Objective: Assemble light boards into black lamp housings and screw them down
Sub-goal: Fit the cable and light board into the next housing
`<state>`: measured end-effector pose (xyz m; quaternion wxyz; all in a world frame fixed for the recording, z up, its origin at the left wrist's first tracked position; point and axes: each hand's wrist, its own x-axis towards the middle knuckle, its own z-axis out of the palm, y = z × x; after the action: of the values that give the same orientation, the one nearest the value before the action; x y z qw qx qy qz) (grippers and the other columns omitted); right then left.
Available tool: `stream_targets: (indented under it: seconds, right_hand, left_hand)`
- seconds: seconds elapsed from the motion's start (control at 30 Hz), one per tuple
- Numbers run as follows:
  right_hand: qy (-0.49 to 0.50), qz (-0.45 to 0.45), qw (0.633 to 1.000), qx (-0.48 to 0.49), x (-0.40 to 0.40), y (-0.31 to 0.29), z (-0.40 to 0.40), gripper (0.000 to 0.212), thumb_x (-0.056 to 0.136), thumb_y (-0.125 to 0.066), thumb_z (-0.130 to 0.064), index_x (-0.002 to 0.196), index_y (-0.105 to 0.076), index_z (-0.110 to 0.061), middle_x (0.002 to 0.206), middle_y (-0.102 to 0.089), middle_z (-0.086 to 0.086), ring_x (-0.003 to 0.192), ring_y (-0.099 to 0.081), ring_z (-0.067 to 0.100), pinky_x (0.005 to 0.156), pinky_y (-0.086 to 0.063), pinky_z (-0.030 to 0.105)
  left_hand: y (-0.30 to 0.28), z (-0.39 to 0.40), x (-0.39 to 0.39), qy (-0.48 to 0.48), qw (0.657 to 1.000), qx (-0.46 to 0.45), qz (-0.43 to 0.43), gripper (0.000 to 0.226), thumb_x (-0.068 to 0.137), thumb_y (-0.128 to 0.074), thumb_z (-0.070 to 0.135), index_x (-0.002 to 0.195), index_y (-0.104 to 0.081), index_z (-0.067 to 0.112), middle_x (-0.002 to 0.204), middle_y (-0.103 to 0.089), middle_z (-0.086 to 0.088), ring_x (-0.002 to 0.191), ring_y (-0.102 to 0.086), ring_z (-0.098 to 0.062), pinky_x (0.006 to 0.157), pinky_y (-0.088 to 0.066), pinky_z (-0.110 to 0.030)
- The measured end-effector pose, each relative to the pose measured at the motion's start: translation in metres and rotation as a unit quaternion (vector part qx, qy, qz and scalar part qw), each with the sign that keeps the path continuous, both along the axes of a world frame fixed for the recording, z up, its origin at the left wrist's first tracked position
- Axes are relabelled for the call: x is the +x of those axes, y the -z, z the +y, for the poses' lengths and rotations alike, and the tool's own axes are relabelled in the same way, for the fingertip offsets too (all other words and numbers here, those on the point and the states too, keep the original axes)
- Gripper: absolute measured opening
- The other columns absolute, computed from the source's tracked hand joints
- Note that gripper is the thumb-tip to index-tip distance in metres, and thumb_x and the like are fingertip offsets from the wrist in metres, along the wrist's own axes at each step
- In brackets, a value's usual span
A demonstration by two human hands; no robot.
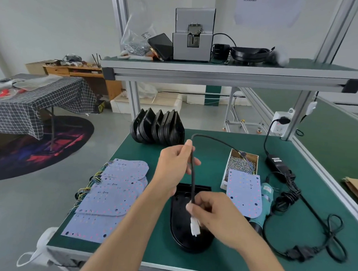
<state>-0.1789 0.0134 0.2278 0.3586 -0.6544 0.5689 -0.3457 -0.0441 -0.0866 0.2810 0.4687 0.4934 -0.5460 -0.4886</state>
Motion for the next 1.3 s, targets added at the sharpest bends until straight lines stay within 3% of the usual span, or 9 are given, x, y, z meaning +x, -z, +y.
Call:
stream_targets:
  seconds: [0.07, 0.17, 0.3, 0.43, 0.57, 0.7, 1.1, 1.2, 1.3]
  right_hand:
    - [0.049, -0.012, 0.998, -0.038, -0.004, 0.003, -0.009, 0.027, 0.096, -0.065, -0.041, 0.077, -0.058, -0.024, 0.063, -0.068, 0.000, 0.050, -0.055, 0.010, 0.056, -0.046, 0.031]
    - [0.114, -0.042, 0.989, -0.078, -0.013, 0.009, -0.022, 0.023, 0.100, -0.067, -0.023, 0.079, -0.063, -0.028, 0.068, -0.073, -0.001, 0.056, -0.068, 0.013, 0.058, -0.052, 0.024]
    - [0.129, -0.075, 0.986, -0.074, -0.015, 0.019, -0.035, 0.013, 0.097, -0.069, -0.010, 0.091, -0.070, -0.021, 0.078, -0.078, -0.006, 0.068, -0.075, 0.013, 0.065, -0.055, 0.018]
    - [0.125, -0.042, 0.990, -0.049, -0.006, 0.027, -0.044, 0.010, 0.094, -0.073, -0.015, 0.088, -0.072, -0.023, 0.076, -0.077, -0.006, 0.072, -0.076, 0.009, 0.071, -0.060, 0.031]
    - [0.114, 0.001, 0.992, -0.049, -0.004, 0.031, -0.047, 0.008, 0.093, -0.073, -0.020, 0.086, -0.074, -0.025, 0.077, -0.077, -0.009, 0.075, -0.075, 0.009, 0.075, -0.059, 0.033]
    - [0.102, -0.047, 0.993, -0.033, -0.003, 0.026, -0.043, 0.012, 0.097, -0.068, -0.014, 0.090, -0.074, -0.022, 0.078, -0.079, -0.006, 0.071, -0.077, 0.011, 0.069, -0.060, 0.032]
    - [0.132, -0.141, 0.980, -0.054, 0.009, 0.005, -0.035, 0.013, 0.097, -0.068, -0.005, 0.092, -0.071, -0.016, 0.077, -0.078, 0.000, 0.070, -0.077, 0.017, 0.062, -0.057, 0.024]
    - [0.171, -0.006, 0.982, -0.084, 0.013, 0.006, -0.029, 0.006, 0.090, -0.079, -0.024, 0.089, -0.073, -0.023, 0.074, -0.074, -0.009, 0.071, -0.071, 0.011, 0.069, -0.055, 0.031]
    - [0.229, 0.145, 0.957, -0.101, 0.017, 0.001, -0.013, 0.026, 0.087, -0.077, -0.047, 0.097, -0.064, -0.028, 0.078, -0.066, -0.012, 0.082, -0.063, 0.018, 0.075, -0.052, 0.040]
  left_hand:
    - [0.008, 0.005, 0.012, -0.038, 0.995, -0.023, -0.094, 0.049, 0.106, -0.043, 0.055, 0.095, -0.073, 0.017, 0.075, -0.074, 0.001, 0.050, -0.062, -0.018, 0.079, -0.055, -0.038]
    - [0.034, 0.018, 0.038, -0.074, 0.949, -0.029, -0.306, 0.053, 0.099, -0.045, 0.062, 0.086, -0.067, 0.016, 0.079, -0.068, 0.003, 0.083, -0.067, -0.029, 0.085, -0.053, -0.042]
    - [0.070, 0.044, 0.048, -0.014, 0.904, 0.050, -0.425, 0.065, 0.087, -0.059, 0.070, 0.123, -0.063, 0.016, 0.115, -0.070, -0.005, 0.113, -0.064, -0.027, 0.094, -0.051, -0.035]
    - [0.084, 0.055, 0.041, 0.040, 0.934, 0.092, -0.344, 0.036, 0.088, -0.067, 0.046, 0.105, -0.061, 0.015, 0.099, -0.069, -0.008, 0.093, -0.068, -0.031, 0.081, -0.058, -0.041]
    - [0.087, 0.062, 0.039, -0.019, 0.955, 0.052, -0.293, 0.009, 0.088, -0.063, 0.026, 0.086, -0.055, 0.022, 0.072, -0.057, 0.006, 0.070, -0.053, -0.016, 0.058, -0.037, -0.023]
    - [0.086, 0.073, 0.038, -0.051, 0.964, -0.004, -0.260, 0.007, 0.089, -0.065, 0.025, 0.089, -0.059, 0.028, 0.056, -0.055, 0.013, 0.060, -0.053, -0.007, 0.055, -0.036, -0.018]
    - [0.081, 0.098, 0.034, -0.070, 0.969, -0.117, -0.207, 0.027, 0.091, -0.069, 0.022, 0.096, -0.052, 0.042, 0.063, -0.055, 0.019, 0.055, -0.049, -0.008, 0.055, -0.038, -0.019]
    - [0.081, 0.099, 0.032, -0.079, 0.969, -0.121, -0.201, 0.031, 0.090, -0.071, 0.020, 0.094, -0.053, 0.045, 0.061, -0.054, 0.017, 0.054, -0.049, -0.008, 0.056, -0.040, -0.016]
    - [0.081, 0.099, 0.030, -0.094, 0.980, -0.085, -0.154, 0.028, 0.092, -0.069, 0.022, 0.096, -0.058, 0.047, 0.071, -0.068, 0.017, 0.062, -0.064, -0.009, 0.069, -0.056, -0.023]
